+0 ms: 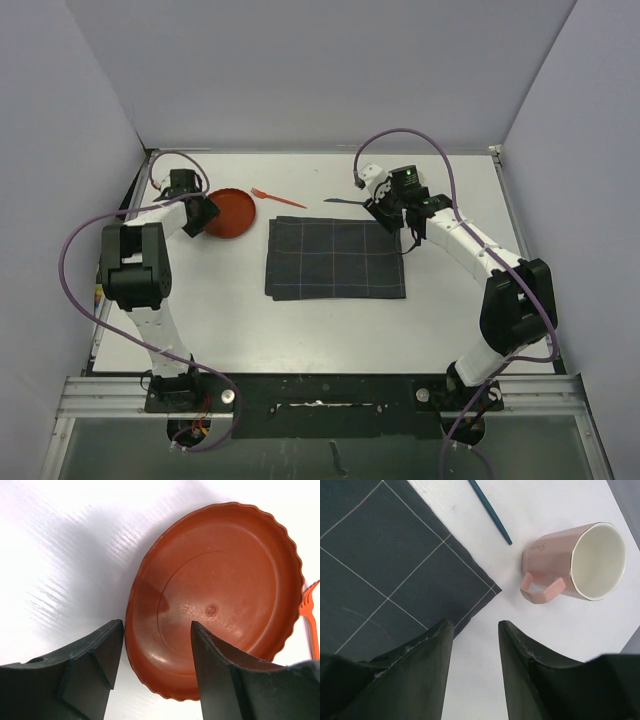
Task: Set the dinner table for one person
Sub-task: Pick up the plate at the center of the board, then place the plate on the napkin.
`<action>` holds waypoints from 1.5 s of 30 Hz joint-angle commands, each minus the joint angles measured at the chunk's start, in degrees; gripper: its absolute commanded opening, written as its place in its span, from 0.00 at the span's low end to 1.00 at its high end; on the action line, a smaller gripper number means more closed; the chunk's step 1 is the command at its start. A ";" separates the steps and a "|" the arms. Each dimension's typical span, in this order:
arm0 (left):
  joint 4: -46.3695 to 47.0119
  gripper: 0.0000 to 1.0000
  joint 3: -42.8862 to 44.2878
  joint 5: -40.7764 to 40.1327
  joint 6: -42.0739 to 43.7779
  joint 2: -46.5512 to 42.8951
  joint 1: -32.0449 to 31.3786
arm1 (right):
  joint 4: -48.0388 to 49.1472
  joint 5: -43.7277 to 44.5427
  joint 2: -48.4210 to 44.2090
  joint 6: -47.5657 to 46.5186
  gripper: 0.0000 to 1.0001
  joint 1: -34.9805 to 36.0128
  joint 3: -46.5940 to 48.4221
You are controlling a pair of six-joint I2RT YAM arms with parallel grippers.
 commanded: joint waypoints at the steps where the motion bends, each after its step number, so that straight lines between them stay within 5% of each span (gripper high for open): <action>1: 2.11 0.54 2.77 -1.56 0.91 1.63 0.29 | 1.89 0.68 -0.85 -0.36 0.42 -0.39 0.21; 8: 2.12 0.51 2.25 -1.57 1.08 2.19 0.29 | 1.72 1.03 -0.19 -0.47 0.42 -0.38 0.48; 15: 2.22 0.00 0.88 -0.54 0.97 1.87 0.32 | 2.07 1.47 -0.52 -0.47 0.42 -0.38 -0.38; 26: 2.14 0.00 -5.70 -1.44 2.84 -6.58 0.30 | 2.55 1.12 -0.03 -0.30 0.42 -0.34 -0.26; 35: -1.02 0.00 -14.40 1.60 6.77 -30.37 -0.33 | 3.22 0.81 -0.33 -0.16 0.42 -0.51 -0.79; 40: -7.12 0.00 -13.74 5.95 7.76 -41.53 -5.38 | 3.61 2.79 -1.19 -0.67 0.42 -1.46 -1.48; 45: -9.35 0.00 -14.04 6.27 4.75 -41.93 -14.49 | 2.98 -0.05 -2.77 3.36 0.43 -8.03 -2.10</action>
